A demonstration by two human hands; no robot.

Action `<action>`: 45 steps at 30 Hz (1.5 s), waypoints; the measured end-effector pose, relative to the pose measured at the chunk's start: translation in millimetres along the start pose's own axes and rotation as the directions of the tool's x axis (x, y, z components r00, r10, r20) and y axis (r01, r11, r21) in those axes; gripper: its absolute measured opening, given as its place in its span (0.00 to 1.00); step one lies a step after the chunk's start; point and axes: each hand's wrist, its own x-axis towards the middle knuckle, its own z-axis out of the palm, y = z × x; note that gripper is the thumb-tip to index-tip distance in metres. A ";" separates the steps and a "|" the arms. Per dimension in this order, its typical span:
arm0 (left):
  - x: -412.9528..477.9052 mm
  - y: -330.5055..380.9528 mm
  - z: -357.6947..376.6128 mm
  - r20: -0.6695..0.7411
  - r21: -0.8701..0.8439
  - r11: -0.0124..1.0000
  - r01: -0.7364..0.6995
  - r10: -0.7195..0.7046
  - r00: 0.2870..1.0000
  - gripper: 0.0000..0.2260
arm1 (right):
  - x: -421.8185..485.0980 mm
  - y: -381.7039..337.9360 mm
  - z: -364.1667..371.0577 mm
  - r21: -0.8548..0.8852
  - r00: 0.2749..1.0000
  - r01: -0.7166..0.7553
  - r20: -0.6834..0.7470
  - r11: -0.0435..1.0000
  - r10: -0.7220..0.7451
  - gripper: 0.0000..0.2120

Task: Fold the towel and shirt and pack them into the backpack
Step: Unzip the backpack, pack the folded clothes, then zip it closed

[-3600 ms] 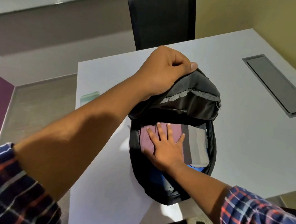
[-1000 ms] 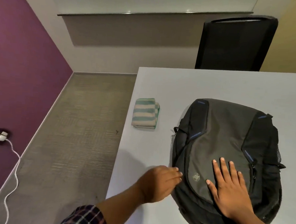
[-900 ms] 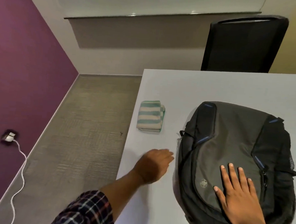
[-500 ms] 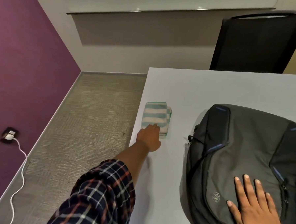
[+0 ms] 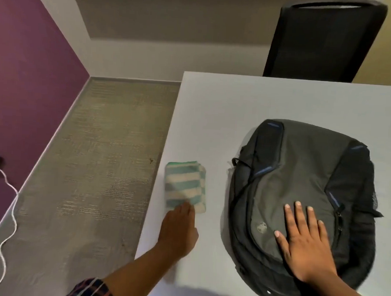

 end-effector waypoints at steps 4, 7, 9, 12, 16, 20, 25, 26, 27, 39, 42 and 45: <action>-83.4 17.8 22.6 0.028 -0.010 1.000 0.025 -0.025 0.999 0.33 | -0.7 1.4 2.2 0.019 1.000 0.010 0.014 1.000 -0.011 0.35; -111.4 23.6 22.8 0.027 -0.029 1.000 0.005 -0.004 1.000 0.30 | -2.0 1.6 4.4 0.026 1.000 0.020 0.002 0.999 -0.020 0.35; -113.5 21.7 18.3 -0.010 -0.108 0.994 0.002 -0.003 1.000 0.27 | -2.2 1.4 4.2 0.027 1.000 0.013 0.004 1.000 -0.013 0.35; -103.7 13.8 6.1 -0.090 -0.283 0.952 0.118 -0.148 0.985 0.18 | -3.8 -1.2 0.6 0.033 1.000 0.016 0.018 0.999 -0.017 0.35; -79.8 0.7 -15.7 -0.122 -0.669 0.642 0.374 -0.591 0.798 0.13 | -2.9 -3.1 -2.8 0.031 0.999 0.008 0.045 0.999 -0.010 0.36; -50.4 -13.9 -16.3 0.176 -0.780 0.314 0.542 -0.720 0.671 0.14 | -1.0 -12.7 -18.3 0.080 0.994 -0.024 0.110 0.997 0.016 0.36; -40.0 -8.0 -15.1 0.436 -0.794 0.011 0.608 -0.687 0.581 0.23 | -15.5 -48.8 -41.0 0.143 0.994 0.108 -0.002 0.984 -0.109 0.37; -40.2 -7.0 -14.7 0.472 -0.789 -0.048 0.612 -0.686 0.554 0.25 | -18.5 -58.5 -43.8 0.160 0.991 0.133 -0.007 0.978 -0.134 0.37; -40.7 -6.5 -13.3 0.505 -0.787 -0.100 0.609 -0.671 0.542 0.24 | -21.7 -68.2 -45.3 0.171 0.987 0.163 -0.010 0.972 -0.163 0.37; -64.1 35.8 -49.9 0.576 -0.771 -0.487 0.411 -0.259 0.775 0.20 | -42.0 -146.5 -68.3 0.348 0.893 0.445 -0.107 0.825 -0.437 0.37; -68.6 56.1 -64.9 0.528 -0.753 -0.552 0.359 -0.180 0.830 0.17 | -46.2 -153.6 -81.4 0.368 0.883 0.465 -0.125 0.805 -0.453 0.37; -72.1 74.0 -81.0 0.476 -0.720 -0.621 0.309 -0.117 0.872 0.18 | -51.8 -153.4 -94.2 0.368 0.880 0.472 -0.141 0.801 -0.454 0.37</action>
